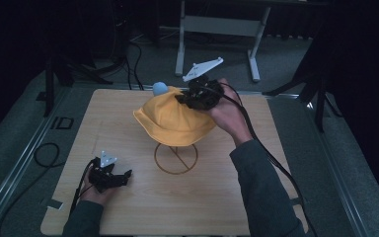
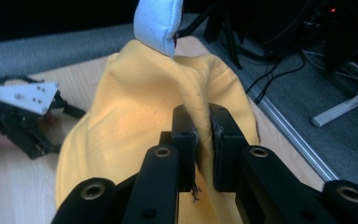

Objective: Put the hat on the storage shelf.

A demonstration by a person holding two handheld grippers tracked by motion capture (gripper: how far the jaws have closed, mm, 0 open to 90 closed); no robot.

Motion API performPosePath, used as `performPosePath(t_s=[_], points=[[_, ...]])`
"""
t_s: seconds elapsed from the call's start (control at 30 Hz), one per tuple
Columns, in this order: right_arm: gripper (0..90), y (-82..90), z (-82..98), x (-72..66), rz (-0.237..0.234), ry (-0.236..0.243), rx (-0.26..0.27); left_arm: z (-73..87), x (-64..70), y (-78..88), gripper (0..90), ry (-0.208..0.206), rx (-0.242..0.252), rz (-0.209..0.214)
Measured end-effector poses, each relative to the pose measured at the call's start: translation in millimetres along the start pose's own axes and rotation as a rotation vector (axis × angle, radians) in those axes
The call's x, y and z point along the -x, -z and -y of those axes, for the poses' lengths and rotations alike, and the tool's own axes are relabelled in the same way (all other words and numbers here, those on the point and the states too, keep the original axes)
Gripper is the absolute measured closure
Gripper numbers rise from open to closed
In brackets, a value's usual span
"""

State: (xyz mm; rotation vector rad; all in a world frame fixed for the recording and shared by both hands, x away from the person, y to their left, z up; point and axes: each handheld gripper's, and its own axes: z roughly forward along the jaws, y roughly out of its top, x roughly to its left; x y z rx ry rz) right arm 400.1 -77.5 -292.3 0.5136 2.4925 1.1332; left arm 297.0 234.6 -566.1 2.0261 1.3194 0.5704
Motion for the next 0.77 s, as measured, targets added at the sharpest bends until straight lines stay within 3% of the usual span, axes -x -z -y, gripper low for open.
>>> performPosePath(t_s=[0.17, 0.4, 0.43, 0.47, 0.5, 0.53, 0.6, 0.77], points=[[81.6, -11.5, 2.0, -5.7, -0.032, 0.018, -0.051, 0.0, 0.1, 0.0, 17.2, 0.002, 0.0, 0.001], [78.2, -9.0, 3.4, -7.4, -0.089, 0.019, -0.091, 0.0, 0.0, 0.1, 17.2, 0.0, -0.001, 0.001], [71.3, -7.3, 4.2, -7.1, -0.092, 0.016, -0.093, 0.0, 0.0, 0.0, 17.2, 0.0, -0.001, 0.001], [71.3, -7.3, 4.2, -7.1, -0.092, 0.016, -0.093, 0.0, 0.0, 0.0, 17.3, 0.0, -0.001, 0.001], [58.2, -5.0, 4.3, -5.0, -0.056, -0.006, -0.079, 0.0, 0.0, 0.0, 17.2, 0.0, -0.001, 0.0], [58.2, -5.0, 4.3, -5.0, -0.056, -0.006, -0.079, 0.0, 0.0, 0.0, 17.2, 0.0, -0.001, 0.0], [41.6, -2.2, 4.9, -1.8, -0.019, -0.025, -0.05, 0.0, 0.1, -0.1, 17.2, 0.002, 0.001, 0.001], [29.4, 5.3, 4.8, 2.5, 0.018, -0.055, -0.005, 0.0, 0.2, -0.1, 17.2, 0.002, 0.001, 0.001]])
